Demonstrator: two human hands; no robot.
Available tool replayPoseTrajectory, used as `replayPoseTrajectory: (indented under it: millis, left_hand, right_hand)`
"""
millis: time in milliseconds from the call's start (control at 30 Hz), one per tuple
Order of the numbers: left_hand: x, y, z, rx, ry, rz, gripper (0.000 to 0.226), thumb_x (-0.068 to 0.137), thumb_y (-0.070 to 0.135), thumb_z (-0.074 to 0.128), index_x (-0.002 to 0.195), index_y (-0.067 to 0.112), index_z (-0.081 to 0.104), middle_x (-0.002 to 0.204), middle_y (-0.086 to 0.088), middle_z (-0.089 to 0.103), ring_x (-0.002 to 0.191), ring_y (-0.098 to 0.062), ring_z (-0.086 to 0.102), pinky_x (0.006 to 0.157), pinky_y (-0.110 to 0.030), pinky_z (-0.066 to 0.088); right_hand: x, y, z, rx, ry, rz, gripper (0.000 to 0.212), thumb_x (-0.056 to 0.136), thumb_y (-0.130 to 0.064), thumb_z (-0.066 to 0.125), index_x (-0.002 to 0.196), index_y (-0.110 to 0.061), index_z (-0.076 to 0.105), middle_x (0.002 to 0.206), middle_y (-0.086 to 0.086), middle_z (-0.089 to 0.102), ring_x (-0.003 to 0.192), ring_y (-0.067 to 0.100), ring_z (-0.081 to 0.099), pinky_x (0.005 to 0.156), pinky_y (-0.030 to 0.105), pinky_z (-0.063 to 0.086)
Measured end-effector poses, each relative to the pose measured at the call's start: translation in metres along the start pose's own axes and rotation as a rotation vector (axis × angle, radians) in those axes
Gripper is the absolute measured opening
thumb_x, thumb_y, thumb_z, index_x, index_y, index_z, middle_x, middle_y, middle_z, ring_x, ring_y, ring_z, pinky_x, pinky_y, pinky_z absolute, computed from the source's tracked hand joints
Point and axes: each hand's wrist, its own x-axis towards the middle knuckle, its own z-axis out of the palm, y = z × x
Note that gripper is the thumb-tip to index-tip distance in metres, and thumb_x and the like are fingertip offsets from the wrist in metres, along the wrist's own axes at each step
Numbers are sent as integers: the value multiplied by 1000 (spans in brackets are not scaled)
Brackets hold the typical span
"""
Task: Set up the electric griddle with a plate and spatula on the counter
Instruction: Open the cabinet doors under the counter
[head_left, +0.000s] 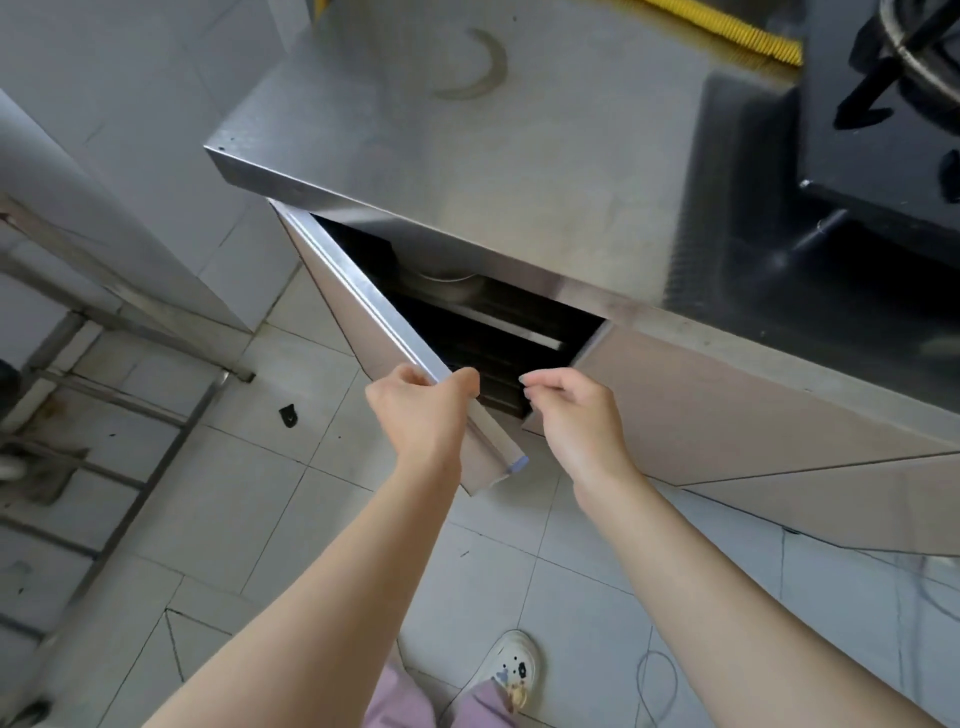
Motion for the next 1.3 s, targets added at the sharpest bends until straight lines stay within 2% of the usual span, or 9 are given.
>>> replayPoseTrajectory:
  millis: [100,200,333,567,733,900,1000,1100,1300]
  left_hand:
    - [6,0,-28,65,43,14,34,47,10,61,62,12,31,83,-13,35,51,-19,25,43,-24,23]
    - [11,-5,-52,105,42,-8,30,42,10,57,66,11,38,80,-12,43,51,-21,33,46,-26,30]
    - [23,-11,-92,129,82,-23,23,50,5,52,70,16,45,66,-1,52,52,-20,45,54,-33,39]
    - [44,-3,-150,408,69,121,43,70,7,50,104,34,46,81,27,52,77,-9,54,67,-30,38]
    - [63,0,-190,665,176,202,59,67,3,43,118,30,48,87,7,57,81,-27,51,68,-32,34]
    - [90,5,-217,856,269,319,49,69,8,49,116,23,47,97,-3,62,79,-30,50,66,-33,31]
    - [102,6,-221,936,292,411,58,72,13,54,129,19,42,119,-8,57,105,-31,51,85,-40,35]
    - [101,8,-213,909,332,498,65,72,11,56,135,18,39,137,-8,46,124,-30,40,104,-43,26]
    - [74,13,-139,889,56,733,64,74,5,61,135,16,46,148,-10,36,135,-29,30,114,-43,19]
  right_hand:
    - [-12,-8,28,-31,-76,-19,25,91,-14,49,91,-27,71,98,-7,70,95,10,63,75,20,45]
    - [-20,-16,51,-57,-127,-37,27,90,-13,47,90,-28,70,100,-6,70,98,12,63,82,25,48]
    - [-32,-26,87,-118,-215,-73,26,90,-14,48,98,-23,71,102,-4,70,98,14,63,85,27,49]
    - [-55,-42,156,-171,-346,-65,30,91,-11,46,113,-20,64,111,1,67,103,17,61,89,31,49]
    - [-58,-49,178,-188,-364,-84,31,89,-12,45,108,-24,65,108,-1,67,102,16,62,83,28,46]
    - [-56,-48,187,-178,-376,-63,28,88,-13,46,102,-28,64,107,-1,67,100,15,62,75,25,42]
    - [-53,-46,185,-171,-376,-61,25,88,-13,47,100,-28,64,104,-2,67,98,15,61,74,24,41]
    - [-45,-44,171,-164,-349,-48,25,89,-13,48,103,-25,66,104,-1,68,98,15,62,77,25,43]
    - [-22,-35,118,-141,-254,-30,24,92,-16,49,105,-27,66,102,-5,67,90,5,60,62,17,40]
